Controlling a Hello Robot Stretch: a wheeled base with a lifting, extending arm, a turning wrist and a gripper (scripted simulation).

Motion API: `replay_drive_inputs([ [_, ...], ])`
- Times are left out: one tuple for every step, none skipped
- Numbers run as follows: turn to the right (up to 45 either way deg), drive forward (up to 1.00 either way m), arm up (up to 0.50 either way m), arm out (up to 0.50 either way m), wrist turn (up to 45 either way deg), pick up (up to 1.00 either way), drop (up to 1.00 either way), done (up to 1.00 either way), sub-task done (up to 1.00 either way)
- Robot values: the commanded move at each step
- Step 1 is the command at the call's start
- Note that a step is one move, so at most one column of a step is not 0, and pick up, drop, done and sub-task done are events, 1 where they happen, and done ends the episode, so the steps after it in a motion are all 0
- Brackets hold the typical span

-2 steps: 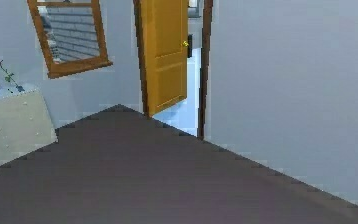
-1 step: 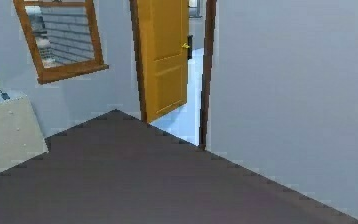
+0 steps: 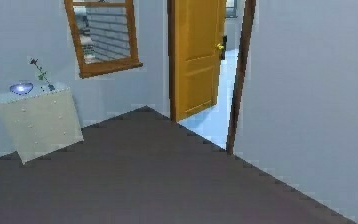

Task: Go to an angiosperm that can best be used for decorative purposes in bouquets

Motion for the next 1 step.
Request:
replay_drive_inputs([
  [0.0,0.40,0.00,0.00,0.0,0.00,0.00,0.00,0.00],
])
